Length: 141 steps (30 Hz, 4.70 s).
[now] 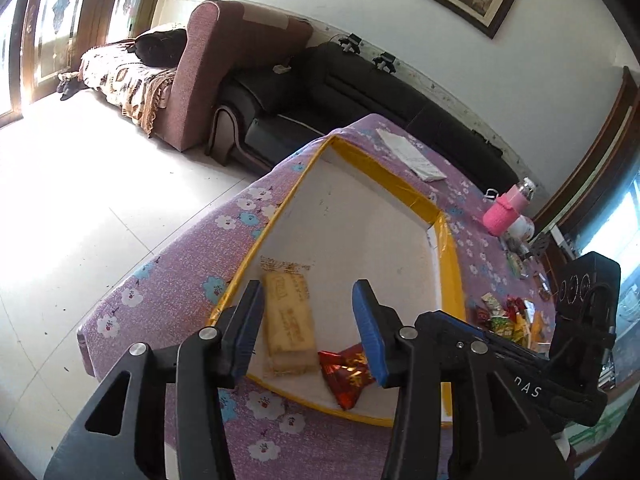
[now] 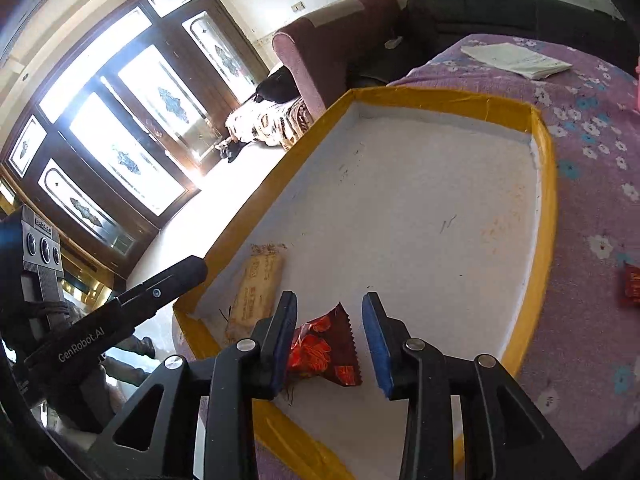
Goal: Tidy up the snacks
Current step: 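Carry both packets into the yellow tray and open both tools, then withdraw both tools from the tray back over the snack pile, then grasp the green garlic-pea bag with the left tool while the right tool grasps a yellow packet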
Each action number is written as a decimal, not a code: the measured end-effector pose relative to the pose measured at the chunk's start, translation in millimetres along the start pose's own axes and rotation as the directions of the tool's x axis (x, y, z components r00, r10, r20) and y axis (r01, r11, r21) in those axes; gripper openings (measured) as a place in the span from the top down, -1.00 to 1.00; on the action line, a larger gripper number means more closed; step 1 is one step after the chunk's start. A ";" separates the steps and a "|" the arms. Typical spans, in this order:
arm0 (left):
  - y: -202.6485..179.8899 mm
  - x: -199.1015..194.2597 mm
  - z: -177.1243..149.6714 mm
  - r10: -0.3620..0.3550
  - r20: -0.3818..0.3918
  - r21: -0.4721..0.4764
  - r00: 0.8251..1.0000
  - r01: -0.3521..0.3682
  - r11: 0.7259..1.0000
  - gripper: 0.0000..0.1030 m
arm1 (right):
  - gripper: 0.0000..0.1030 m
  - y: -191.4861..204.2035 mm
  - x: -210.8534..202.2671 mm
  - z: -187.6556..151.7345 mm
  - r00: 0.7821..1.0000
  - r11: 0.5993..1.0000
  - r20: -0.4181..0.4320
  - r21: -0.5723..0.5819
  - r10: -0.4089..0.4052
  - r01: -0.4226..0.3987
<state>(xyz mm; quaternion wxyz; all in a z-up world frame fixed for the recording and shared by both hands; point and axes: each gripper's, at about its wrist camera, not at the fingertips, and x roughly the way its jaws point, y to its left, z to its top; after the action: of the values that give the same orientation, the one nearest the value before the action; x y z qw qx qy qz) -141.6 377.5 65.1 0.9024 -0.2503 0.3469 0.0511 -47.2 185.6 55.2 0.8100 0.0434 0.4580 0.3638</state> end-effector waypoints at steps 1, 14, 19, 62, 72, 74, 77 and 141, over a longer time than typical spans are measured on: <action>-3.6 -6.0 -2.1 -0.011 0.016 0.000 1.000 0.011 1.000 0.02 | 0.17 -2.9 -12.6 -1.0 1.000 1.000 0.028 0.000 -0.005 0.005; -93.8 -29.7 -49.3 -0.100 0.054 0.114 0.994 0.093 0.989 -0.14 | -0.25 -65.9 -109.1 -65.2 0.963 0.997 0.259 0.045 -0.079 0.070; -145.9 -16.1 -70.8 -0.141 -0.032 0.222 0.990 0.145 0.964 -0.15 | -0.25 -105.8 -119.9 -85.4 0.964 0.989 0.241 0.120 -0.110 0.083; -199.2 2.4 -100.8 -0.169 0.004 0.133 0.986 0.167 0.977 -0.15 | -0.33 -196.0 -203.2 -107.5 0.882 0.901 0.348 0.400 -0.319 0.168; -207.4 -20.6 -105.9 -0.221 0.036 0.209 0.975 0.209 0.955 -0.15 | -0.37 -168.9 -231.0 -102.0 0.728 0.857 0.452 0.275 -0.516 0.437; -210.4 -29.9 -104.7 -0.246 0.045 0.232 0.968 0.230 0.945 -0.15 | -0.37 -167.3 -237.0 -105.3 0.725 0.854 0.451 0.275 -0.521 0.442; -212.4 -50.2 -93.9 -0.276 0.083 0.265 0.958 0.246 0.933 -0.15 | -0.38 -167.4 -247.9 -114.4 0.740 0.865 0.447 0.276 -0.502 0.420; -188.2 28.0 -21.1 -0.127 -0.029 0.337 0.991 0.130 0.932 0.39 | 0.18 -190.1 -184.0 -64.9 0.950 0.976 0.282 0.204 -0.134 0.077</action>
<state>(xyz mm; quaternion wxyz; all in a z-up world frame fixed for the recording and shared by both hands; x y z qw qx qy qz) -83.1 201.3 111.8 0.9322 -0.1138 0.3366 -0.0694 -51.1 -86.3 71.7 0.8795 0.1496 0.3667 0.2637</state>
